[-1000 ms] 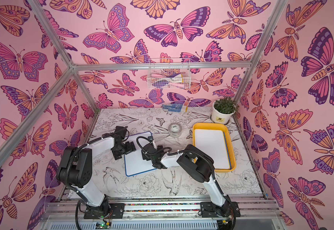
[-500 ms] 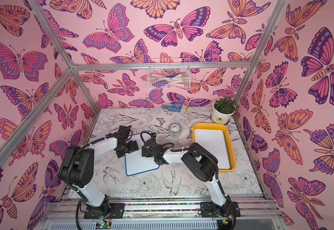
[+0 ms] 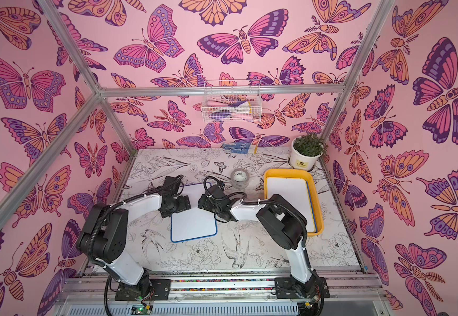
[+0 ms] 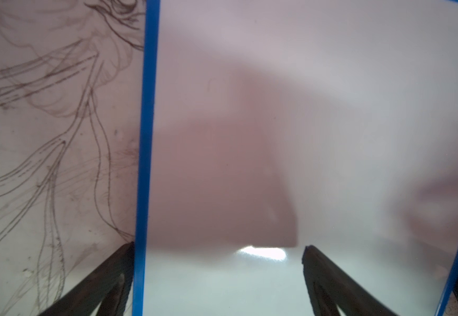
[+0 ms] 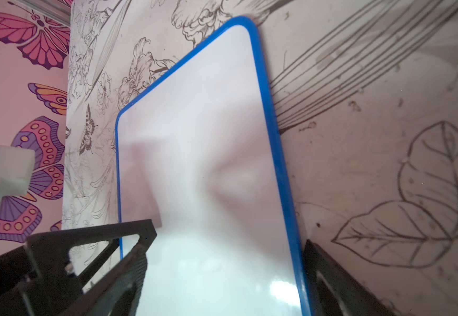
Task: Put the whiteboard into the storage box
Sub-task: Pick up the whiteboard at the center of the board.
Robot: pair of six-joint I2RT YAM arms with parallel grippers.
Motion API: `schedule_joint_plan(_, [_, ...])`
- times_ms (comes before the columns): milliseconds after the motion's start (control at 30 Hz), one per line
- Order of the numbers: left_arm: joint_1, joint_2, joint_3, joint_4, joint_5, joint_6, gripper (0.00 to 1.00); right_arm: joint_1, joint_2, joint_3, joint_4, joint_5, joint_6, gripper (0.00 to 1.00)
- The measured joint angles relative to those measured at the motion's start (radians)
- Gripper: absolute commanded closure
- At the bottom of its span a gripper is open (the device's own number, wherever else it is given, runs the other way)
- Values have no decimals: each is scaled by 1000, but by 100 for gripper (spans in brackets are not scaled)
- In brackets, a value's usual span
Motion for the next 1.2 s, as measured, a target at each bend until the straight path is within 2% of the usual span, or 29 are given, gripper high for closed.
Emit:
schedule_joint_plan(400, [-7, -40, -73, 154, 5, 3, 5, -30, -86, -168, 143, -103, 281, 9])
schedule_joint_plan(533, [-7, -53, -106, 238, 52, -3, 5, -31, -92, -205, 204, -116, 317, 9])
schedule_joint_plan(633, [-16, -55, -128, 328, 167, -23, 5, -21, -93, -241, 271, -161, 350, 9])
schedule_joint_plan(800, [-12, -58, -162, 413, 220, -31, 5, -8, -114, -299, 335, -182, 379, 10])
schedule_joint_plan(1200, [-5, -87, -209, 457, 301, -72, 6, 4, -171, -406, 419, -93, 393, 11])
